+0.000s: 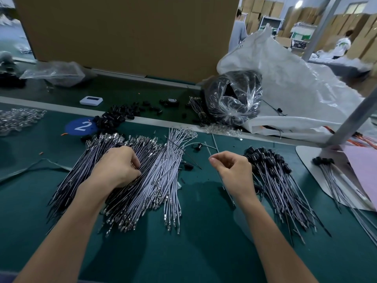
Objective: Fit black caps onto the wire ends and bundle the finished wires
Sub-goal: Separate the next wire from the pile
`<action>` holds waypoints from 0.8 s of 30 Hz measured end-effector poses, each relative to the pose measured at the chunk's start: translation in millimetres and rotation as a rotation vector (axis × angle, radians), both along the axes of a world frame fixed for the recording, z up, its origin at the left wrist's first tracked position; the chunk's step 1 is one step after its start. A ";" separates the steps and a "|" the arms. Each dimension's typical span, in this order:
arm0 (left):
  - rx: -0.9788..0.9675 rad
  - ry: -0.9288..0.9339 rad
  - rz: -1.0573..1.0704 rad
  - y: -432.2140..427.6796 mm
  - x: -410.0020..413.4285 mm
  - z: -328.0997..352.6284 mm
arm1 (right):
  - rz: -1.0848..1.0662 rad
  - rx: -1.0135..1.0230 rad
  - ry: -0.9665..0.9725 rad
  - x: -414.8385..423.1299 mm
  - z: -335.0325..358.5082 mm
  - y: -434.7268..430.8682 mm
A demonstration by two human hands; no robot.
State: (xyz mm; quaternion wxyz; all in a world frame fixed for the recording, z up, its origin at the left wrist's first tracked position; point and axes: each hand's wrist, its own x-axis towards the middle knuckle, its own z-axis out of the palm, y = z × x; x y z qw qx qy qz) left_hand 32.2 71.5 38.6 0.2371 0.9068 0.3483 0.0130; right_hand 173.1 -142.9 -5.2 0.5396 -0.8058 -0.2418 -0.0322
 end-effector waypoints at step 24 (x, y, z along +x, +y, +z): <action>0.456 -0.262 0.130 0.7 0.1 19.6 | 0.006 0.107 0.019 -3.7 3.0 -0.1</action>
